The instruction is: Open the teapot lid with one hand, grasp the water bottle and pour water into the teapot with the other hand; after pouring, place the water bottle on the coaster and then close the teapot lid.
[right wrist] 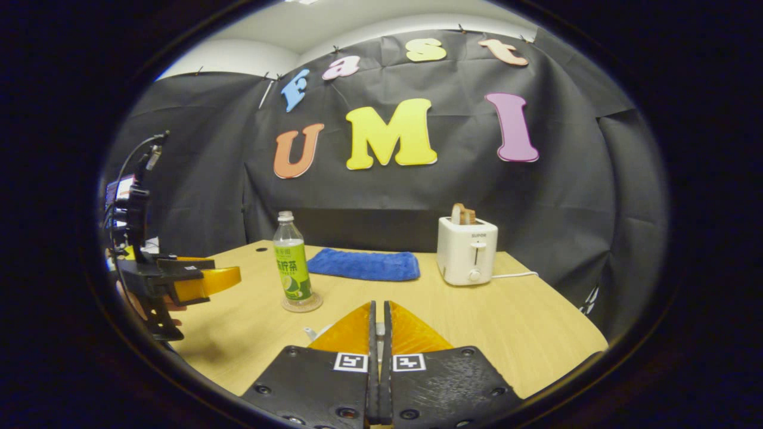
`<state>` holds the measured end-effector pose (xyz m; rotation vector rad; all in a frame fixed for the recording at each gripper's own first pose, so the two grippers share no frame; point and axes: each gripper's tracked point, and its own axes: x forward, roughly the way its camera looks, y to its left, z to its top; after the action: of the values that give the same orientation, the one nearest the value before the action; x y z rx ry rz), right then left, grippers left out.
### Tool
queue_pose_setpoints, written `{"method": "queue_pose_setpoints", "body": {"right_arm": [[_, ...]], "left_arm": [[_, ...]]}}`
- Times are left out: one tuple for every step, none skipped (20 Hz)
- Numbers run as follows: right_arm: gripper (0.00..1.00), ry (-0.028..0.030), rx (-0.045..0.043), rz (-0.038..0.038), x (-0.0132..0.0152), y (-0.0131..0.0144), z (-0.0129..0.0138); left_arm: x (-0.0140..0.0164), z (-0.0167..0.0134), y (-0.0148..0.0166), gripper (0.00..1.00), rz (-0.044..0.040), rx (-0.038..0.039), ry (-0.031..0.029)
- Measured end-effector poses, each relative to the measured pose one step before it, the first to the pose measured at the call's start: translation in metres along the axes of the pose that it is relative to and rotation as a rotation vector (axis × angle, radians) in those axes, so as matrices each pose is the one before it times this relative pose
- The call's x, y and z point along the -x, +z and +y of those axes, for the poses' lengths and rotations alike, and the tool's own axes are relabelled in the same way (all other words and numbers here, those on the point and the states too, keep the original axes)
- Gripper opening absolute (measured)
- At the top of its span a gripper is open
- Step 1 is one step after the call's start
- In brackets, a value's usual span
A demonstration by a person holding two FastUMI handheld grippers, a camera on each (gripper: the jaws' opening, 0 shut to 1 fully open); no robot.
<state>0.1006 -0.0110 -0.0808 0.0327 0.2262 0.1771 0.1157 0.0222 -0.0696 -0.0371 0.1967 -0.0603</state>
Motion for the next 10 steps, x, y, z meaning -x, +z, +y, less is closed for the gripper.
{"method": "queue_pose_setpoints", "body": {"right_arm": [[0.00, 0.01076, 0.00695, -0.00315, -0.00273, 0.00121, 0.00536], [0.00, 0.01300, 0.00384, -0.00423, -0.00255, 0.00148, 0.00577], [0.00, 0.00856, 0.00181, -0.00054, -0.00377, -0.00024, 0.00346], [0.00, 0.00684, 0.00127, -0.00175, -0.00407, 0.00096, 0.00325], [0.01, 0.00526, 0.00106, -0.00415, -0.00347, 0.00018, 0.00302], [0.01, 0.00366, -0.00067, 0.00057, -0.00379, -0.00045, 0.00176], [0.01, 0.00711, -0.00036, 0.00028, -0.00406, -0.00217, 0.00336], [0.01, 0.00551, 0.00191, 0.00004, -0.00513, -0.00122, 0.00232], [0.01, 0.00510, 0.00529, 0.00372, -0.00394, -0.00302, 0.00200], [0.01, 0.00441, 0.00823, 0.00391, -0.00362, -0.00220, 0.00216]], "left_arm": [[0.01047, 0.00128, 0.00269, 1.00, -0.01469, 0.00608, 0.00629], [0.00821, 0.00191, 0.00065, 1.00, -0.01495, -0.00069, 0.00793], [0.00952, 0.00218, 0.00087, 1.00, -0.01173, -0.00701, 0.00812], [0.00716, 0.00301, 0.00159, 1.00, -0.00979, -0.00740, 0.00836], [0.00674, 0.00360, 0.00158, 1.00, -0.01233, -0.00051, 0.01057], [0.00464, 0.00540, 0.00407, 1.00, -0.02108, -0.00689, 0.01933], [0.00352, 0.00951, 0.00215, 1.00, -0.01001, -0.00605, 0.03834], [0.00228, 0.00890, 0.00107, 0.99, -0.01327, -0.01202, 0.03510], [0.00561, 0.00377, 0.00153, 1.00, -0.01268, -0.00945, 0.01277], [0.00554, 0.00115, 0.00173, 1.00, -0.00960, -0.00546, 0.00324]]}}
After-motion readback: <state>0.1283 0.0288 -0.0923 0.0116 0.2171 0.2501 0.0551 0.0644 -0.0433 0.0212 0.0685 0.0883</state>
